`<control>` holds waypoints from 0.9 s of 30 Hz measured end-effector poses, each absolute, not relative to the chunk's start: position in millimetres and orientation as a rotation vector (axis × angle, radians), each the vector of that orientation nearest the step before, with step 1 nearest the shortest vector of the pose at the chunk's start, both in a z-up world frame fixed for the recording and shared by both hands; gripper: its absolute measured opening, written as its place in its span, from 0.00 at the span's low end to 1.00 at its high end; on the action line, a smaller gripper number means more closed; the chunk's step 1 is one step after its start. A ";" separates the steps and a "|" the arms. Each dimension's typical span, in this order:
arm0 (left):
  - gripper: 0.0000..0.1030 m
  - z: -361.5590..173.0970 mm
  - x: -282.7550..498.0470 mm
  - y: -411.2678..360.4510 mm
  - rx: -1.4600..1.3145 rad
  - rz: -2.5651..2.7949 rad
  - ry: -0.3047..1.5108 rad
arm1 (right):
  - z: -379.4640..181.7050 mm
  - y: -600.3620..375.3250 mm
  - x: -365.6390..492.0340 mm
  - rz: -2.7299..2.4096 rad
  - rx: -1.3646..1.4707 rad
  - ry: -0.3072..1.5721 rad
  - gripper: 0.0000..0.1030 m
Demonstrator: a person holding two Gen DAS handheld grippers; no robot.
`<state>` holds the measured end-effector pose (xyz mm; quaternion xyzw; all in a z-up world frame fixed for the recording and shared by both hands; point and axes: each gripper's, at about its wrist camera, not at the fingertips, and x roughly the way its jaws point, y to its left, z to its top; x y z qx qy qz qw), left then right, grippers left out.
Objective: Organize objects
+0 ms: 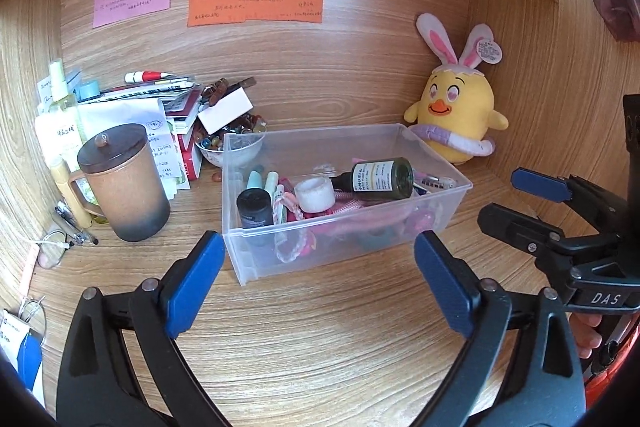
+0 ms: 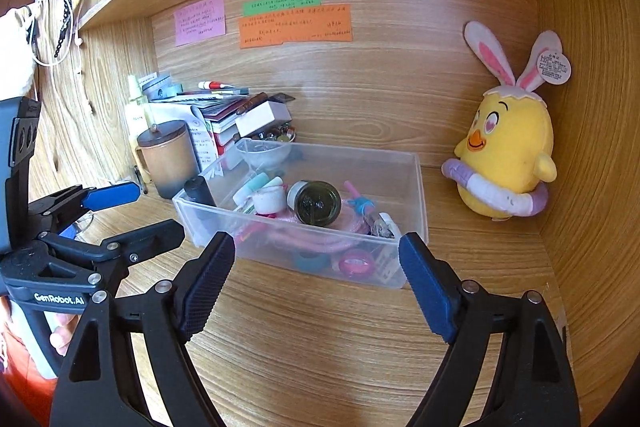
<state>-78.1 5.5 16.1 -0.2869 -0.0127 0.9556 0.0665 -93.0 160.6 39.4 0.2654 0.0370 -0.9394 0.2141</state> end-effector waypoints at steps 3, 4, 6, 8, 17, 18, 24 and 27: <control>0.94 14.5 -77.8 7.2 -0.864 2.881 -0.037 | 36.9 160.9 -94.8 -2.606 0.749 0.101 0.80; 0.94 14.2 -78.0 7.1 -0.865 2.879 -0.041 | 36.0 160.9 -95.3 -2.607 0.753 0.102 0.80; 0.94 13.3 -78.5 7.2 -0.870 2.877 -0.047 | 34.9 160.8 -95.8 -2.606 0.758 0.101 0.80; 0.94 12.6 -79.7 7.2 -0.874 2.875 -0.050 | 33.9 160.8 -96.6 -2.603 0.764 0.099 0.80; 0.94 12.2 -80.9 6.5 -0.877 2.877 -0.051 | 32.7 161.0 -98.5 -2.602 0.771 0.097 0.80; 0.94 12.3 -80.9 6.6 -0.876 2.878 -0.051 | 32.7 161.1 -98.6 -2.601 0.771 0.098 0.80; 0.94 12.7 -80.6 7.2 -0.876 2.878 -0.051 | 32.6 161.3 -98.6 -2.603 0.772 0.094 0.80; 0.94 12.6 -80.3 7.5 -0.875 2.879 -0.053 | 32.3 161.8 -99.1 -2.603 0.772 0.096 0.81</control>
